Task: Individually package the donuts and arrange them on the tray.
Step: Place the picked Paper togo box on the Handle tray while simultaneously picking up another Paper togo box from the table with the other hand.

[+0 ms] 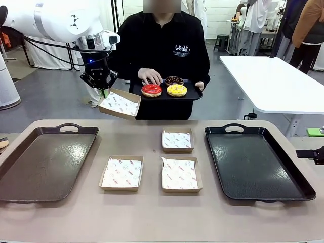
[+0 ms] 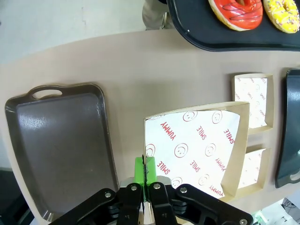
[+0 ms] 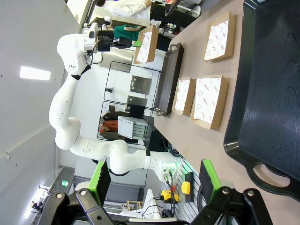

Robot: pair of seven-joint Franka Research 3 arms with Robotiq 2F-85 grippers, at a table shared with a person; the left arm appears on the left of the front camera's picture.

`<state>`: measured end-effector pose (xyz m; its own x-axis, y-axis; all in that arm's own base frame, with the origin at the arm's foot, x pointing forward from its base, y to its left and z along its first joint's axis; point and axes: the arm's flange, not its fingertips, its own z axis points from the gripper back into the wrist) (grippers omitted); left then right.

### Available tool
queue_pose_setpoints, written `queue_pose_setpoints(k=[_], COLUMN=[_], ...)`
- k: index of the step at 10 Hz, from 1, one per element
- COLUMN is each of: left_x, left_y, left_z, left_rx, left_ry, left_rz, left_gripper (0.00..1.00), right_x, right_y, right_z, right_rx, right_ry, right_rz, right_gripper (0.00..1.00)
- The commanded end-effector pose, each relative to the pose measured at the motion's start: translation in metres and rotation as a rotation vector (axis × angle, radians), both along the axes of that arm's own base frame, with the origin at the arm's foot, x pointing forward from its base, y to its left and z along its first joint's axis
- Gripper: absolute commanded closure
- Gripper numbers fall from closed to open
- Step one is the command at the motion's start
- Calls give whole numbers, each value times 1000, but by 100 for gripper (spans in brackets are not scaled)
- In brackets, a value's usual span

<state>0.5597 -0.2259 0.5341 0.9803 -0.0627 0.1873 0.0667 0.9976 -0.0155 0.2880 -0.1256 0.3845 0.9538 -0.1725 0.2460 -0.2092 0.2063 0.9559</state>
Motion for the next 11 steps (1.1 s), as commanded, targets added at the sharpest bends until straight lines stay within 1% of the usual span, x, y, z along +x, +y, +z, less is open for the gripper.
queue_pose_setpoints(k=[1, 11], left_x=[0, 0], left_y=[1, 1], left_z=[0, 0], left_rx=[0, 0], left_ry=[0, 0], left_rz=[2, 2], left_gripper=[100, 100], right_x=[0, 0], right_y=[0, 0], right_z=[0, 0], right_rx=[10, 10], right_ry=[-14, -14], right_rz=[-4, -4], right_gripper=[0, 0])
